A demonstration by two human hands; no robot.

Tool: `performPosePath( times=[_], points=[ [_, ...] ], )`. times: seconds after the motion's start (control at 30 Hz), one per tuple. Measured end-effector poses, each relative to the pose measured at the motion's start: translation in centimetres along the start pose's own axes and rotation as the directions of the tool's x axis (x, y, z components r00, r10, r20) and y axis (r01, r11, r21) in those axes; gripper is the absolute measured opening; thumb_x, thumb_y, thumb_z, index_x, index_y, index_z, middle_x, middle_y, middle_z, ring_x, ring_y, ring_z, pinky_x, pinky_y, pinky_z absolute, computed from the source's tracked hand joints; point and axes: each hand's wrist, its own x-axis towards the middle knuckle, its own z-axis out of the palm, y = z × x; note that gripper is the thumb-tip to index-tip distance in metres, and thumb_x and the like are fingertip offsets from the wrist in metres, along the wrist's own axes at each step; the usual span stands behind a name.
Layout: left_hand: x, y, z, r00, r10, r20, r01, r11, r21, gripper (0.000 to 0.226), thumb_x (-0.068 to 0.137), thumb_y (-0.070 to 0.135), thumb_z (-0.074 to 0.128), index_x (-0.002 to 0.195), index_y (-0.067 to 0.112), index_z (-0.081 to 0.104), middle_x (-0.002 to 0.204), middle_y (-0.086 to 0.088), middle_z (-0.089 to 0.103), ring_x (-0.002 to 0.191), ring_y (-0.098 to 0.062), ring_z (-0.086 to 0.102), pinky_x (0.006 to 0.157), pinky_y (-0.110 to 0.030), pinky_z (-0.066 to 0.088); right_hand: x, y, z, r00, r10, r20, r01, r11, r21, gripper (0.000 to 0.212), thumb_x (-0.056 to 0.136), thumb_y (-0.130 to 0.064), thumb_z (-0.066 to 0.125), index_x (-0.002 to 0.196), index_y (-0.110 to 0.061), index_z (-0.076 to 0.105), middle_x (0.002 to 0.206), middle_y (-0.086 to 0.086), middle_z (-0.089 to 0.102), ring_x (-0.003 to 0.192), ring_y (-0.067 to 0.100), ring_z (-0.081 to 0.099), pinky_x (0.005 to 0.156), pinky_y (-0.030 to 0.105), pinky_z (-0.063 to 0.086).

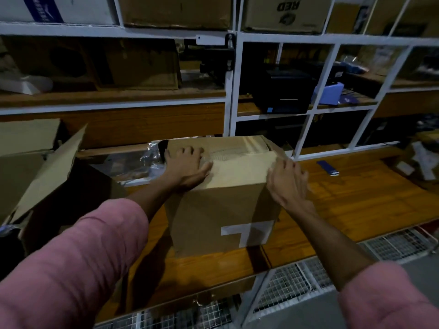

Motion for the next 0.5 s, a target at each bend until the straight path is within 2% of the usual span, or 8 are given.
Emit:
performPosePath(
  times=[0.07, 0.1, 0.17, 0.23, 0.3, 0.37, 0.43, 0.5],
  points=[
    [0.5, 0.8, -1.6, 0.985, 0.018, -0.172, -0.03, 0.997, -0.07, 0.053, 0.099, 0.058, 0.034, 0.133, 0.02, 0.048, 0.129, -0.009, 0.051, 0.117, -0.026, 0.052, 0.108, -0.061, 0.032, 0.1, -1.9, -1.2, 0.993, -0.107, -0.049, 0.109, 0.993, 0.049, 0.047, 0.099, -0.043, 0.042, 0.136, -0.014, 0.046, 0.134, 0.015, 0.05, 0.125, 0.032, 0.046, 0.108, 0.053, 0.034],
    [0.6, 1.3, -2.8, 0.964, 0.04, -0.263, -0.068, 0.993, -0.098, 0.042, 0.101, 0.052, 0.038, 0.124, 0.019, 0.051, 0.117, -0.006, 0.052, 0.104, -0.022, 0.054, 0.102, -0.053, 0.04, 0.3, -2.8, -2.1, 0.985, -0.139, -0.099, 0.148, 0.985, 0.086, 0.048, 0.098, -0.045, 0.04, 0.135, -0.015, 0.046, 0.133, 0.014, 0.05, 0.125, 0.032, 0.046, 0.108, 0.052, 0.033],
    [0.6, 2.5, -5.6, 0.924, 0.094, -0.371, -0.155, 0.978, -0.138, 0.028, 0.104, 0.043, 0.039, 0.104, 0.019, 0.053, 0.095, 0.0, 0.052, 0.078, -0.014, 0.052, 0.079, -0.035, 0.044, 1.0, -4.5, -4.1, 0.956, -0.173, -0.238, 0.219, 0.958, 0.184, 0.047, 0.098, -0.046, 0.037, 0.132, -0.016, 0.05, 0.127, 0.012, 0.054, 0.12, 0.029, 0.049, 0.108, 0.05, 0.034],
    [0.2, 4.0, -7.9, 0.923, 0.143, -0.358, -0.196, 0.974, -0.116, 0.028, 0.105, 0.038, 0.038, 0.089, 0.02, 0.053, 0.078, 0.002, 0.05, 0.066, -0.012, 0.049, 0.065, -0.029, 0.039, 1.9, -5.8, -6.6, 0.901, -0.184, -0.393, 0.304, 0.914, 0.268, 0.044, 0.099, -0.042, 0.041, 0.131, -0.014, 0.054, 0.121, 0.011, 0.061, 0.116, 0.027, 0.054, 0.109, 0.049, 0.035],
    [-0.5, 5.5, -9.2, 0.96, 0.161, -0.228, -0.175, 0.984, -0.043, 0.032, 0.104, 0.037, 0.04, 0.08, 0.021, 0.052, 0.076, -0.001, 0.051, 0.066, -0.016, 0.051, 0.062, -0.031, 0.04, 2.6, -6.5, -9.0, 0.863, -0.19, -0.468, 0.375, 0.862, 0.341, 0.035, 0.101, -0.034, 0.047, 0.125, -0.012, 0.059, 0.107, 0.008, 0.068, 0.104, 0.024, 0.06, 0.104, 0.048, 0.04],
    [-1.5, 6.7, -9.8, 0.992, 0.128, -0.011, -0.128, 0.991, -0.034, 0.028, 0.102, 0.038, 0.046, 0.08, 0.022, 0.051, 0.084, -0.004, 0.058, 0.071, -0.017, 0.056, 0.063, -0.032, 0.049, 3.3, -7.0, -11.0, 0.922, -0.211, -0.324, 0.345, 0.826, 0.445, 0.031, 0.102, -0.034, 0.046, 0.118, -0.013, 0.062, 0.098, 0.005, 0.07, 0.091, 0.021, 0.065, 0.089, 0.047, 0.052],
    [-2.9, 7.5, -9.8, 0.97, 0.116, 0.213, -0.087, 0.986, -0.144, 0.019, 0.101, 0.035, 0.051, 0.088, 0.021, 0.051, 0.09, -0.004, 0.062, 0.075, -0.016, 0.063, 0.066, -0.029, 0.055, 3.8, -7.2, -11.9, 0.97, -0.242, 0.018, 0.206, 0.86, 0.467, 0.028, 0.102, -0.035, 0.047, 0.113, -0.015, 0.064, 0.098, 0.003, 0.068, 0.087, 0.019, 0.066, 0.08, 0.046, 0.057],
    [-4.4, 7.9, -8.5, 0.934, 0.187, 0.303, -0.153, 0.979, -0.133, 0.018, 0.102, 0.032, 0.051, 0.086, 0.024, 0.05, 0.086, 0.0, 0.06, 0.073, -0.01, 0.058, 0.062, -0.023, 0.046, 3.3, -7.0, -11.8, 0.9, -0.26, 0.351, 0.126, 0.924, 0.361, 0.022, 0.101, -0.032, 0.052, 0.112, -0.017, 0.064, 0.102, 0.002, 0.065, 0.091, 0.017, 0.064, 0.083, 0.041, 0.057]
  ],
)
